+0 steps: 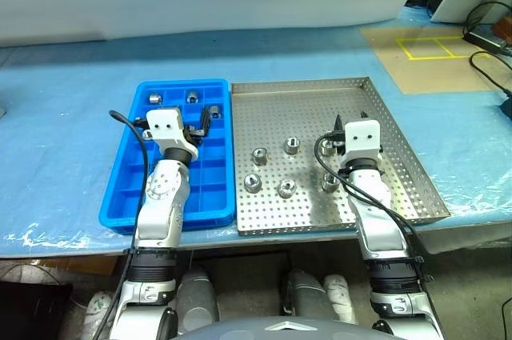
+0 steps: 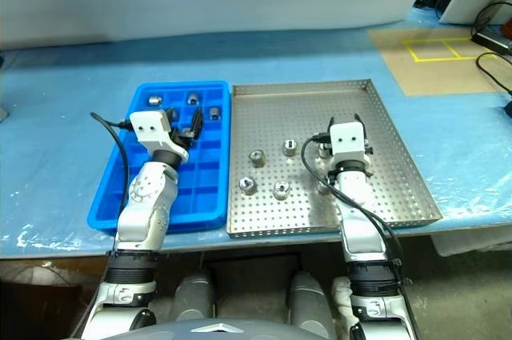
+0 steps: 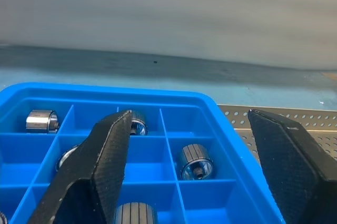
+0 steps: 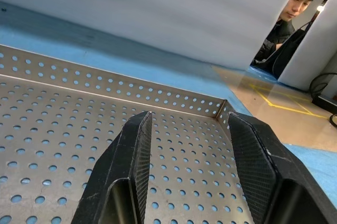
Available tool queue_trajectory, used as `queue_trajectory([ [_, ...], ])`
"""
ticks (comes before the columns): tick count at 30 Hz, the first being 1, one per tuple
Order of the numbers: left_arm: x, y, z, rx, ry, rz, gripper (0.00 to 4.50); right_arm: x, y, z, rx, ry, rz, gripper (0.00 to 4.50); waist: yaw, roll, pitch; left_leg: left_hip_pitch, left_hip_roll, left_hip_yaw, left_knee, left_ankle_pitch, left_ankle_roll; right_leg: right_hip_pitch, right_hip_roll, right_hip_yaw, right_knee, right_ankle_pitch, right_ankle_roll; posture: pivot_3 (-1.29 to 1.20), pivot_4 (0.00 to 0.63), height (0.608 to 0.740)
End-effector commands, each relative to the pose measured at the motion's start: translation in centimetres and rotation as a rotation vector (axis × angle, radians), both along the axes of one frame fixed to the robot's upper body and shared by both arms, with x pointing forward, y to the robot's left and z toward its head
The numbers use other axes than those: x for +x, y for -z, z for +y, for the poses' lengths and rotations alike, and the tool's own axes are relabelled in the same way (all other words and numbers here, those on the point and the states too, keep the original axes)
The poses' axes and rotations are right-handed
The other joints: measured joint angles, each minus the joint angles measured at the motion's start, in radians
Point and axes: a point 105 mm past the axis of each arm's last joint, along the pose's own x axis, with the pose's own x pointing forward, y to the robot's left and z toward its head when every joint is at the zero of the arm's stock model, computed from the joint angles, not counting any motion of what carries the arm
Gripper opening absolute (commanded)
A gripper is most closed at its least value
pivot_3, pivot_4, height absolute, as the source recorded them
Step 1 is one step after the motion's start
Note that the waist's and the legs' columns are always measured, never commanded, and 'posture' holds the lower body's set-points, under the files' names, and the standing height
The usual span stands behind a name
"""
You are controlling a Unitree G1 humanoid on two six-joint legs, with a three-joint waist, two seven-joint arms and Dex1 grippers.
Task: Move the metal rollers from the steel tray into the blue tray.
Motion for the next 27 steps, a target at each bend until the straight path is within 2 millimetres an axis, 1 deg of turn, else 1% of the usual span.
queue_trajectory([
  [1,-0.1,-1.3,0.1,0.002,-0.002,-0.053,3.74,-0.2,-1.5,0.3,-0.011,-0.011,-0.063,2.37,0.0,0.0,0.0,0.0,0.0,0.0,0.0,0.0,0.0,0.0,0.0,0.0,0.0,0.0,0.0,0.01,0.15,0.74],
  [4,-0.2,-1.3,0.2,0.008,-0.004,-0.056,3.74,-0.2,-1.6,0.2,-0.009,-0.004,-0.063,2.37,0.0,0.0,0.0,0.0,0.0,0.0,0.0,0.0,0.0,0.0,0.0,0.0,0.0,0.0,0.0,0.01,0.15,0.74],
  [6,-0.2,-1.9,-0.5,0.02,0.052,-0.078,3.74,0.0,-1.7,0.1,-0.004,0.004,-0.061,2.37,0.0,0.0,0.0,0.0,0.0,0.0,0.0,0.0,0.0,0.0,0.0,0.0,0.0,0.001,0.001,0.01,0.15,0.74],
  [12,0.7,-2.7,-0.8,0.029,0.077,-0.086,3.74,0.7,-2.3,0.1,0.011,0.009,-0.073,2.37,-0.001,0.0,0.0,0.0,0.0,0.0,0.0,0.0,0.0,0.0,0.0,0.0,0.0,0.0,0.001,-0.02,0.15,0.74],
  [17,1.3,-3.2,-0.9,0.056,0.109,-0.088,3.74,0.8,-3.2,-0.6,-0.002,0.018,-0.097,2.37,-0.002,0.0,0.0,0.0,0.0,0.0,0.0,0.0,0.0,0.0,0.0,0.0,0.0,0.001,0.001,-0.04,0.15,0.74],
  [18,1.5,-3.7,-1.3,0.068,0.147,-0.103,3.74,0.8,-3.5,-0.7,-0.003,0.013,-0.104,2.37,-0.002,0.0,0.0,0.0,0.0,0.0,0.0,0.0,0.0,0.0,0.0,0.0,0.0,0.001,0.001,-0.04,0.15,0.74],
  [20,1.9,-5.9,-2.3,0.102,0.247,-0.162,3.74,1.0,-4.5,-0.3,-0.003,-0.052,-0.115,2.37,0.001,0.0,0.001,0.0,0.0,0.0,0.0,0.0,-0.001,0.0,0.0,0.0,0.0,0.001,0.001,-0.04,0.15,0.74],
  [21,2.0,-6.7,-2.6,0.111,0.282,-0.182,3.74,1.1,-4.8,0.0,-0.004,-0.08,-0.119,2.37,0.001,0.0,0.002,0.0,0.0,0.0,0.0,0.0,-0.001,0.0,0.0,0.0,0.0,0.001,0.001,-0.04,0.15,0.74],
  [22,2.2,-7.7,-3.9,0.155,0.378,-0.198,3.74,1.3,-5.7,0.2,-0.02,-0.123,-0.138,2.37,0.001,0.0,0.002,0.0,0.0,0.0,0.0,0.0,-0.001,0.0,0.0,0.0,0.001,0.001,0.001,-0.04,0.15,0.74],
  [23,2.2,-8.3,-5.1,0.218,0.476,-0.201,3.74,1.4,-6.4,0.3,-0.028,-0.162,-0.147,2.37,0.001,0.0,0.002,0.0,0.0,0.0,0.001,0.0,-0.001,0.0,0.0,0.001,0.002,0.001,0.001,-0.04,0.15,0.74],
  [25,2.5,-8.4,-7.3,0.347,0.661,-0.147,3.74,1.8,-7.7,0.2,-0.022,-0.228,-0.151,2.37,0.002,0.001,0.002,0.001,-0.001,0.0,0.001,0.0,-0.001,0.0,0.0,0.001,0.003,0.001,0.001,-0.05,0.15,0.74],
  [26,2.6,-8.3,-7.6,0.378,0.707,-0.124,3.74,1.9,-7.9,0.1,-0.016,-0.244,-0.148,2.37,0.002,0.001,0.002,0.001,-0.001,0.001,0.001,0.001,-0.001,0.0,0.0,0.001,0.003,0.001,0.0,-0.05,0.15,0.74],
  [27,2.5,-7.6,-8.4,0.424,0.801,-0.065,3.74,2.0,-7.9,-0.2,-0.016,-0.255,-0.135,2.37,0.001,0.001,0.001,0.002,-0.001,0.002,0.001,0.001,-0.001,0.0,0.0,0.002,0.003,0.001,0.0,-0.06,0.15,0.74],
])
